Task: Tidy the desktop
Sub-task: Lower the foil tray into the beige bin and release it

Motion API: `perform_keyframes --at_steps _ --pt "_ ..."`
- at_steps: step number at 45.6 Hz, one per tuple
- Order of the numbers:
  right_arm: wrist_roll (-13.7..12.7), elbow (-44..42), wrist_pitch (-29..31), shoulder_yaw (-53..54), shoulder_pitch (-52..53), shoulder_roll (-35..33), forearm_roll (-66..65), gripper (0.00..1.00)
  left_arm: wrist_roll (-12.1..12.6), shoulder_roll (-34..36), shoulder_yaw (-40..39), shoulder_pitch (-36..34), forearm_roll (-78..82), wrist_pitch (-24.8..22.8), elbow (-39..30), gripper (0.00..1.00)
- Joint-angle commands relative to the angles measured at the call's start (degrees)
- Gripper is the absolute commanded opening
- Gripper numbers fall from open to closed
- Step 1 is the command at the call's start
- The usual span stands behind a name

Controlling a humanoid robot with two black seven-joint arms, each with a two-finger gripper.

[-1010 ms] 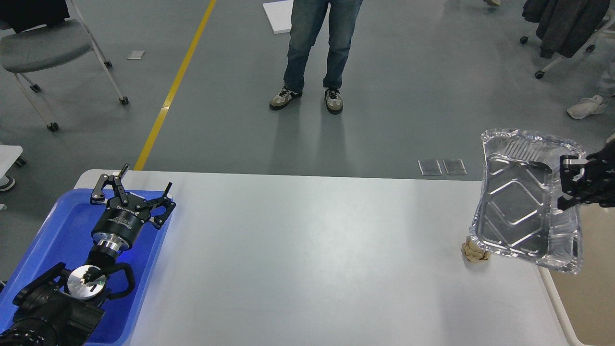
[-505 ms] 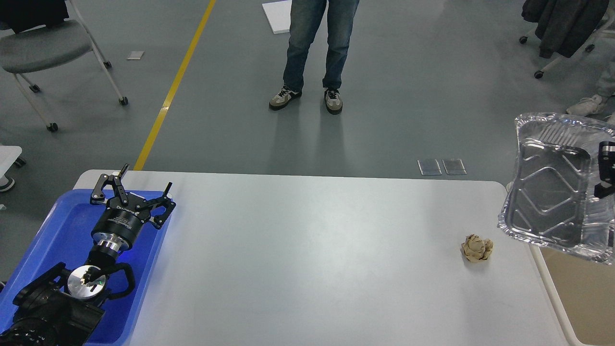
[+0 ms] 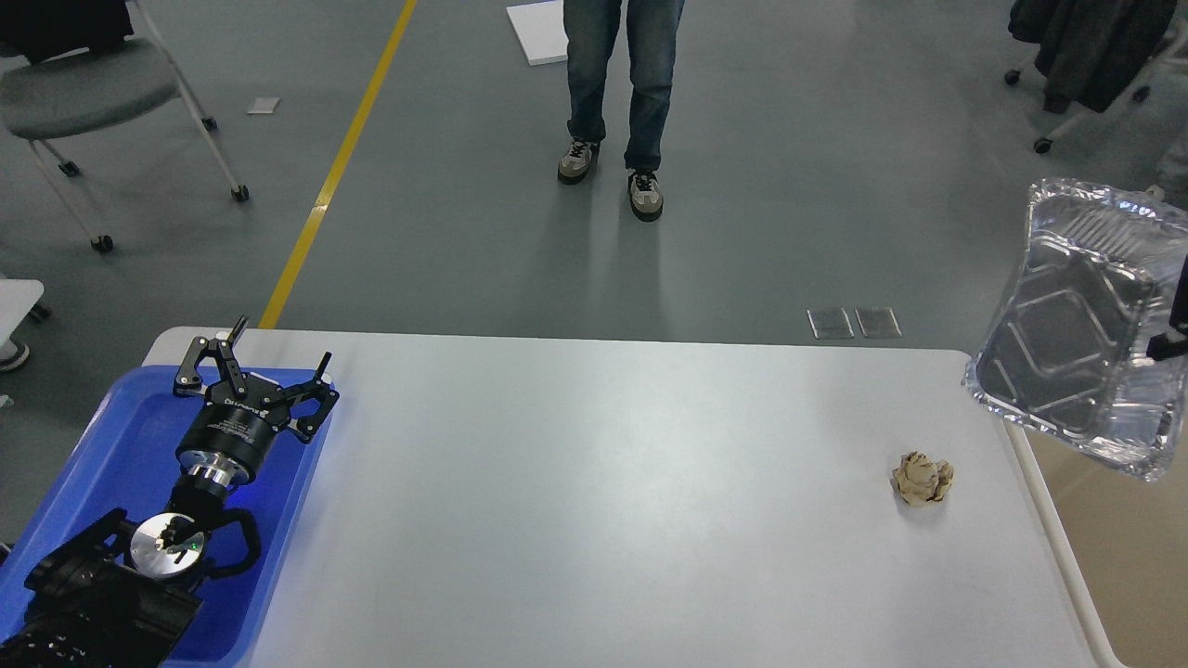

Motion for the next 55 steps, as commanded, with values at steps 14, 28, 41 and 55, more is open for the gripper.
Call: perform_keyframes --at_steps 14,28,41,55 --pt "0.2 -0.9 -25.8 28.6 -34.2 -14.6 -0.6 0.00 -0.2 0.0 0.0 0.0 0.0 0.0 0.0 1.00" --pt "7.2 -0.9 -39.9 48.1 -58.1 -11.9 4.2 0.00 -0.2 0.0 0.0 0.0 0.0 0.0 0.0 1.00" --pt "7.4 -13.8 -41.9 74.1 -83.9 -1.4 6.1 0.00 -0.2 0.0 0.0 0.0 0.0 0.0 0.0 1.00" --pt "7.4 -34.8 -42.4 84.1 -90.2 7.3 7.1 0.00 -0.2 0.0 0.0 0.0 0.0 0.0 0.0 1.00"
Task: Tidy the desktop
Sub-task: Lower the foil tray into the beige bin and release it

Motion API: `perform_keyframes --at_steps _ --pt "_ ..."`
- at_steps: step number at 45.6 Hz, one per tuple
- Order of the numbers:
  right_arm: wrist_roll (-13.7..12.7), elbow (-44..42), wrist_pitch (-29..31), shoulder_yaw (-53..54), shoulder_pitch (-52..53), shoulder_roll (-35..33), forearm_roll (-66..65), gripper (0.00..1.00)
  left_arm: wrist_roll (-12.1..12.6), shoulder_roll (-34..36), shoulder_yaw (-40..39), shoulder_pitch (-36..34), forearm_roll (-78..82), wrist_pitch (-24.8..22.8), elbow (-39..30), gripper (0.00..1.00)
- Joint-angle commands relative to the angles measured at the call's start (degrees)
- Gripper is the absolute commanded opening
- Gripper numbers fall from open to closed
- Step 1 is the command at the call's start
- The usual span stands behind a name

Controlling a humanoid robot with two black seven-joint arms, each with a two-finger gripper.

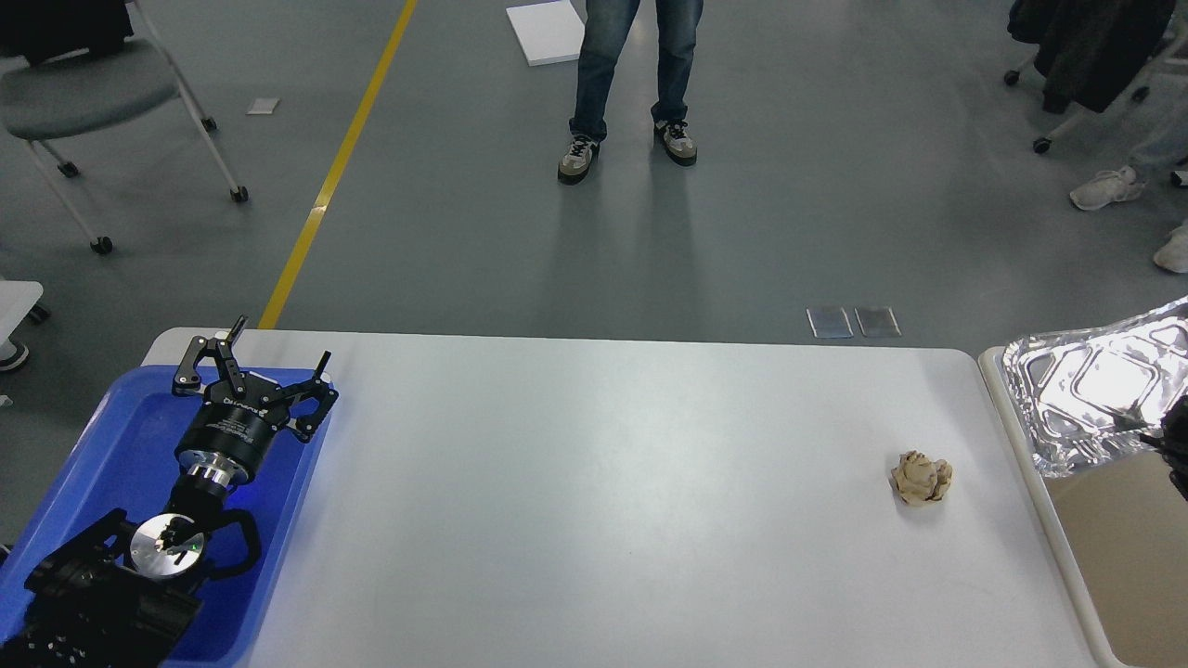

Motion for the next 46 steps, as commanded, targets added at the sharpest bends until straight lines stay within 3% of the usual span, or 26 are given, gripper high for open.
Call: perform_keyframes --at_steps 1,34,46 --pt "0.3 -15.1 -0.9 9.2 -7.6 6.6 1.4 0.00 0.0 0.0 0.0 0.0 0.0 0.0 0.0 1.00" --pt "0.4 -38.3 -0.8 13.8 -11.3 21.3 2.4 0.00 -0.1 -0.1 0.0 0.0 0.0 0.0 0.0 1.00" --pt "0.4 -38.7 -0.7 13.0 -11.2 21.5 2.2 0.00 -0.1 -0.1 0.0 0.0 0.0 0.0 0.0 1.00"
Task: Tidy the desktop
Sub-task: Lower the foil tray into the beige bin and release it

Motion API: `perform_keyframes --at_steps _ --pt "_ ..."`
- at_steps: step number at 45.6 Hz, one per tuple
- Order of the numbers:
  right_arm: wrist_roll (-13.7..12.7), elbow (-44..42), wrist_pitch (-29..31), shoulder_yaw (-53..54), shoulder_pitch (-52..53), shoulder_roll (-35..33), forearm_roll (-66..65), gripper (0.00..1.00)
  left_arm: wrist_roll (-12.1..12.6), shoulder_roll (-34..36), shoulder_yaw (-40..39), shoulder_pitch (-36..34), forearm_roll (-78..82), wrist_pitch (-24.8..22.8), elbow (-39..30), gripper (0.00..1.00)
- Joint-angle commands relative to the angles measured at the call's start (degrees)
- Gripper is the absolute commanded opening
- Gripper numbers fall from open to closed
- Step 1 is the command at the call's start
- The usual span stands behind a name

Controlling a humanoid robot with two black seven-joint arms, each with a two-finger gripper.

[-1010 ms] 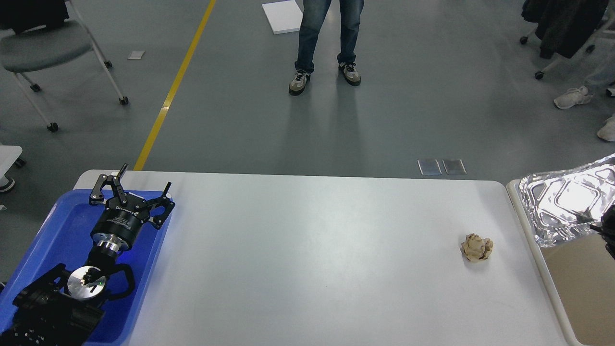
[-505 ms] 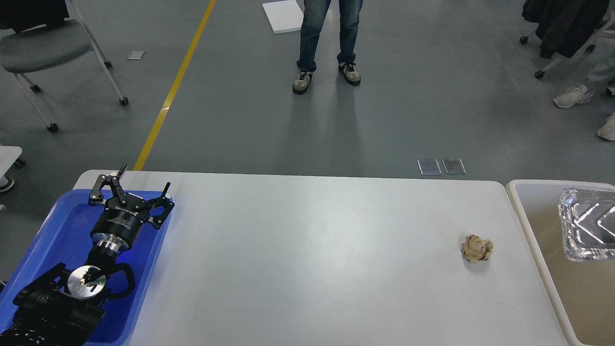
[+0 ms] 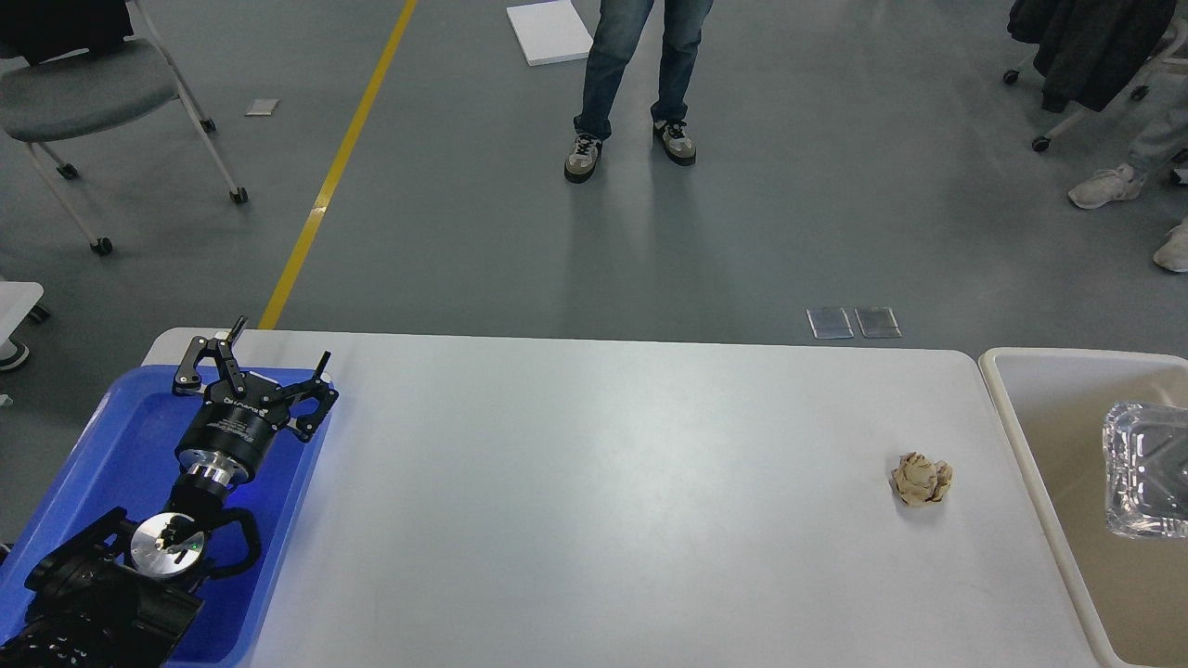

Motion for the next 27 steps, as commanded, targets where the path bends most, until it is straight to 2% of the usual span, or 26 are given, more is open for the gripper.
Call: perform_keyframes --at_steps 1,17,18,22,23,27 --pt "-0.1 -2.3 0.1 -0.3 -0.1 1.3 -0.2 0.00 0.0 0.0 0.0 0.0 0.0 0.0 0.0 1.00" --pt "0.0 -2.2 0.3 -0.3 0.0 1.0 -0.7 0.00 0.0 0.0 0.0 -0.1 0.0 0.0 0.0 1.00" --pt "0.0 -2.3 0.3 -0.3 0.0 1.0 -0.7 0.02 0.0 0.0 0.0 0.0 0.0 0.0 0.0 1.00" --pt "0.0 -2.5 0.0 -0.2 0.1 0.6 -0.7 0.61 0.0 0.0 0.0 0.0 0.0 0.0 0.0 1.00" --pt "0.0 -2.6 -0.1 0.0 0.1 0.6 -0.7 0.68 0.0 0.0 0.0 0.0 0.0 0.0 0.0 1.00" --pt "-0.1 -2.5 -0.1 0.4 0.4 0.1 -0.7 0.76 0.0 0.0 0.0 0.0 0.0 0.0 0.0 1.00"
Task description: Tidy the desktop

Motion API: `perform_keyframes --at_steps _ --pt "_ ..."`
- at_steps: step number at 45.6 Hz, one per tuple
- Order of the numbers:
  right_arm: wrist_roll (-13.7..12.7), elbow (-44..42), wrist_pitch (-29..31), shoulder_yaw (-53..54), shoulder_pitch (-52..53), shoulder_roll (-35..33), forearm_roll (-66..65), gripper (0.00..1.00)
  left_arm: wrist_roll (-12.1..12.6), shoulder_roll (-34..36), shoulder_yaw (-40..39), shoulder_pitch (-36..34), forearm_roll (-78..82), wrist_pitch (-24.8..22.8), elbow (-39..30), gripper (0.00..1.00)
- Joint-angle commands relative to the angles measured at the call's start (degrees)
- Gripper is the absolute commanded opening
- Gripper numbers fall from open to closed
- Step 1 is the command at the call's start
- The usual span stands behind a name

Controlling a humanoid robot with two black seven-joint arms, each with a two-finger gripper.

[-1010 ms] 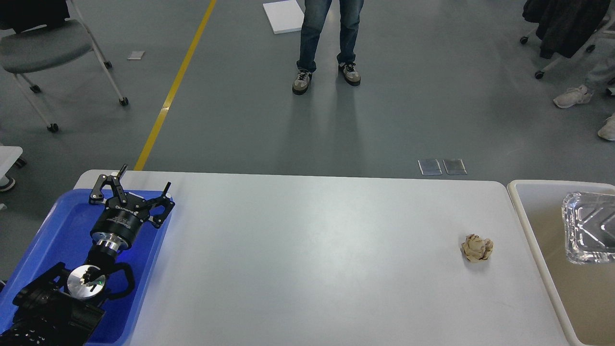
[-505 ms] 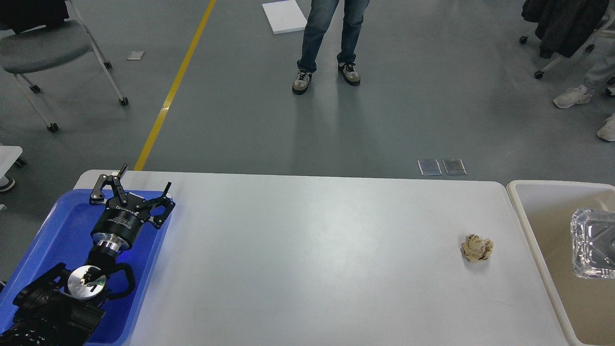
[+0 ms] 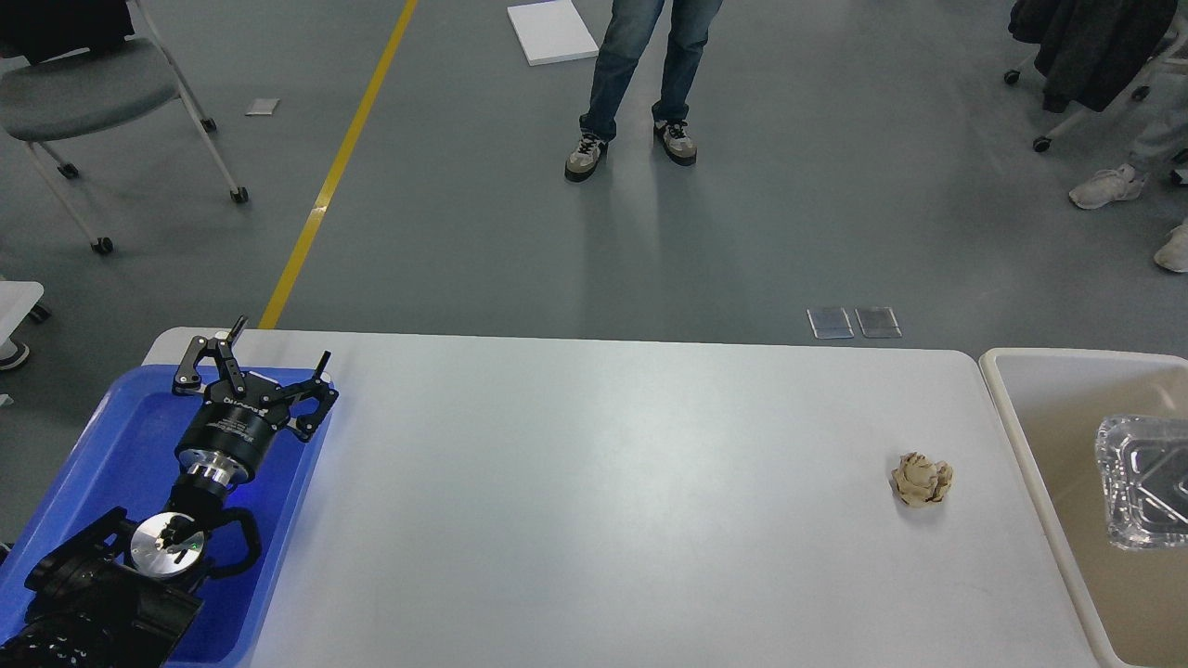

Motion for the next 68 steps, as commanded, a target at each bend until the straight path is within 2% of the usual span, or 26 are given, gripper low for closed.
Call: perform_keyframes --at_steps 1,3,6,9,16,25,29,39,49,55,68 --pt "-0.1 -0.3 -0.2 0.6 0.5 -0.7 -0.1 0.79 0.0 -0.1 0.0 -0.1 0.0 0.0 0.0 1.00" --pt "-0.1 -0.2 -0.1 0.6 0.5 -0.8 -0.1 0.84 0.0 -0.1 0.0 0.0 0.0 0.0 0.0 1.00" --pt "0.0 -0.2 -0.1 0.8 0.6 -1.1 -0.1 0.96 0.0 0.0 0.0 -0.1 0.0 0.0 0.0 1.00" --pt "-0.1 0.7 0.5 0.7 0.9 -1.5 0.0 1.00 0.0 -0.1 0.0 0.0 0.0 0.0 0.0 1.00" --pt "-0.1 4.2 1.0 0.4 1.9 -4.2 -0.1 1.00 0.1 0.0 0.0 -0.1 0.0 0.0 0.0 1.00" --pt "-0.3 23.4 0.3 -0.9 4.2 -17.1 -0.1 1.00 0.1 0.0 0.0 -0.1 0.0 0.0 0.0 1.00" --pt "-0.5 28.7 0.3 -4.0 6.2 -21.6 -0.1 1.00 0.1 0.0 0.0 -0.1 0.0 0.0 0.0 1.00" --pt "-0.5 34.8 0.4 -13.4 14.2 -25.4 0.0 1.00 0.2 0.0 0.0 -0.1 0.1 0.0 0.0 1.00" --pt "-0.3 46.4 0.9 -17.9 17.5 -31.4 -0.3 1.00 0.2 0.0 0.0 -0.1 0.1 0.0 0.0 1.00" --pt "-0.2 54.3 1.2 -25.6 22.9 -35.9 -4.4 1.00 0.4 0.0 0.1 -0.1 0.1 0.0 0.0 1.00" --pt "-0.4 67.1 1.3 -47.7 40.5 -37.3 -21.8 1.00 0.4 0.0 0.1 -0.1 0.1 0.0 0.0 1.00"
